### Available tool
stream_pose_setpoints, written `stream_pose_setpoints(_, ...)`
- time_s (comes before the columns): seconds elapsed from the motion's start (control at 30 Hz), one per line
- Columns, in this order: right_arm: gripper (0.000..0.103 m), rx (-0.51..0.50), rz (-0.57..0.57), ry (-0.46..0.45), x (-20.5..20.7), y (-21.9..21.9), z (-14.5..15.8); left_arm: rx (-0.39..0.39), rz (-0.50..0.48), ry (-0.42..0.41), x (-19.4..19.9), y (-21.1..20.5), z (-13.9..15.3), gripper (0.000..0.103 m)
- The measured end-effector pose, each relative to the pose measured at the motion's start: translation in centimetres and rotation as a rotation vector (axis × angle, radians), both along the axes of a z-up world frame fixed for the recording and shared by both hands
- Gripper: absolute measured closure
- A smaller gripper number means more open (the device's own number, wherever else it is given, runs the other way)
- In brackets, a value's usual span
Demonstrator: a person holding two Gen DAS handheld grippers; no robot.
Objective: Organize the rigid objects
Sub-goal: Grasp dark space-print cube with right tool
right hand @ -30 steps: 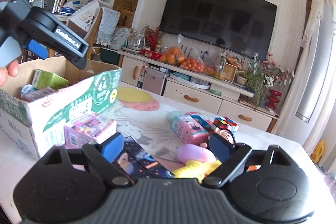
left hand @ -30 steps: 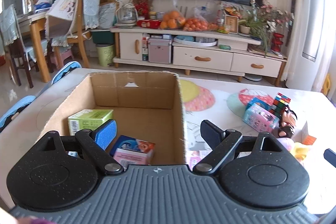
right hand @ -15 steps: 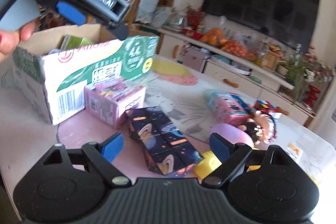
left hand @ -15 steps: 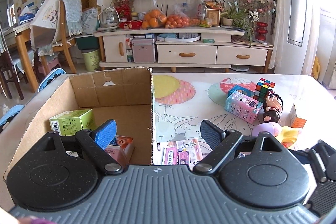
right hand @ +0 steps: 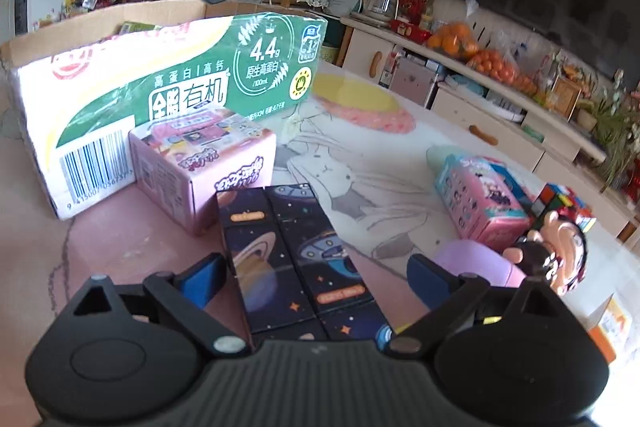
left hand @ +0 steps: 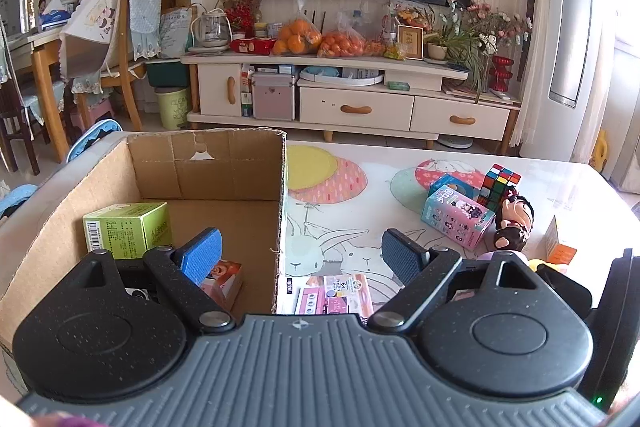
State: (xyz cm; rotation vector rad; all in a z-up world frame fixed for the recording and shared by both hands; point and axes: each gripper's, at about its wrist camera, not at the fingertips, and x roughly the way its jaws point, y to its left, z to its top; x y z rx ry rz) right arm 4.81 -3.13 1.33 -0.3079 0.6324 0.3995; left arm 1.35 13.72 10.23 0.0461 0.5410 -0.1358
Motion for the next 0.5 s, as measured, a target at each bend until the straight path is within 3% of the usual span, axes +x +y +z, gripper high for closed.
stream_pose_setpoints(0.17,0.033,0.102,0.019,0.073,-0.1,-1.1,0.3,0.008,-0.008,0.000,0.1,-0.5,-0.1,0.000)
stream_pose_setpoints(0.27,0.046,0.114,0.017,0.085,-0.7,-1.0,0.4,0.016,-0.019,0.002,0.1,-1.0,-0.3,0.000)
stream_pose_setpoints(0.5,0.046,0.110,-0.007,0.096,-3.0,-1.4,0.7,0.030,-0.061,0.001,0.1,-2.8,-0.5,0.000)
